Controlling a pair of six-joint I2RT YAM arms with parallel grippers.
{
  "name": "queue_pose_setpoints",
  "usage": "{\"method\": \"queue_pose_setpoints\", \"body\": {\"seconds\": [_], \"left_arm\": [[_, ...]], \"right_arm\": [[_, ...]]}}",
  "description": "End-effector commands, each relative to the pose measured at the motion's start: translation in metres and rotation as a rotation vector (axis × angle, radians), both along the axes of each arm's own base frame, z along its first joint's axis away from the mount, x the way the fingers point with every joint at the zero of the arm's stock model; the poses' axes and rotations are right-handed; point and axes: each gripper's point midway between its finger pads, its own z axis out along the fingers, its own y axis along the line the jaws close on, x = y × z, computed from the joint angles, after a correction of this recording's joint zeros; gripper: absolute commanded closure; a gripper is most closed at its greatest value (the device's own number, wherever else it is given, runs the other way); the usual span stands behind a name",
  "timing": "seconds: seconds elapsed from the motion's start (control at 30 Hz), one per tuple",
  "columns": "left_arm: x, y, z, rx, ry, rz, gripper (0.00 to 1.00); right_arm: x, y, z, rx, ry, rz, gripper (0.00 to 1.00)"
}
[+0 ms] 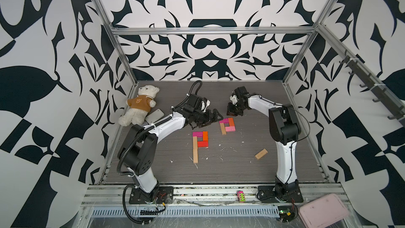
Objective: Assemble the letter p with building blocks
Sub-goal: Adjust the building block at the center of the board, then pick up the building block from the center of the board.
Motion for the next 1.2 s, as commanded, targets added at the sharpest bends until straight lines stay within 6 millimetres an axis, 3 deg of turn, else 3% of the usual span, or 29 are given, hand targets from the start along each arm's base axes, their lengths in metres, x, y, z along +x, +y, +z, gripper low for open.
{"method": "queue_pose_setpoints", "body": {"seconds": [0.0, 0.2, 0.3, 0.43, 0.6, 0.77, 0.93, 1.03, 1.17], "left_arm": [[0.004, -0.003, 0.004, -0.020, 0.000, -0.004, 0.01], [0.006, -0.010, 0.002, -0.025, 0.012, -0.017, 0.01], [0.004, -0.010, 0.004, -0.030, 0.011, -0.025, 0.01], [-0.002, -0.010, 0.013, -0.042, -0.009, -0.048, 0.01], [-0.018, -0.004, 0.037, -0.045, -0.086, -0.100, 0.01], [-0.042, 0.013, 0.064, -0.042, -0.183, -0.142, 0.01], [-0.067, 0.036, 0.097, -0.031, -0.321, -0.158, 0.01], [-0.082, 0.050, 0.115, -0.043, -0.405, -0.155, 0.01], [-0.093, 0.066, 0.124, -0.032, -0.508, -0.137, 0.01]], "right_arm": [[0.020, 0.006, 0.048, 0.036, -0.098, -0.005, 0.98], [0.010, -0.004, 0.080, 0.053, -0.150, -0.039, 0.90], [-0.007, -0.018, 0.095, 0.054, -0.170, -0.077, 0.79], [-0.038, -0.050, 0.121, 0.050, -0.207, -0.169, 0.66], [-0.094, -0.095, 0.133, -0.005, -0.216, -0.269, 0.44], [-0.154, -0.128, 0.120, -0.056, -0.137, -0.334, 0.30], [-0.209, -0.145, 0.093, -0.103, -0.025, -0.420, 0.20], [-0.230, -0.149, 0.072, -0.087, 0.027, -0.494, 0.09], [-0.250, -0.158, 0.044, -0.121, 0.093, -0.562, 0.07]]}}
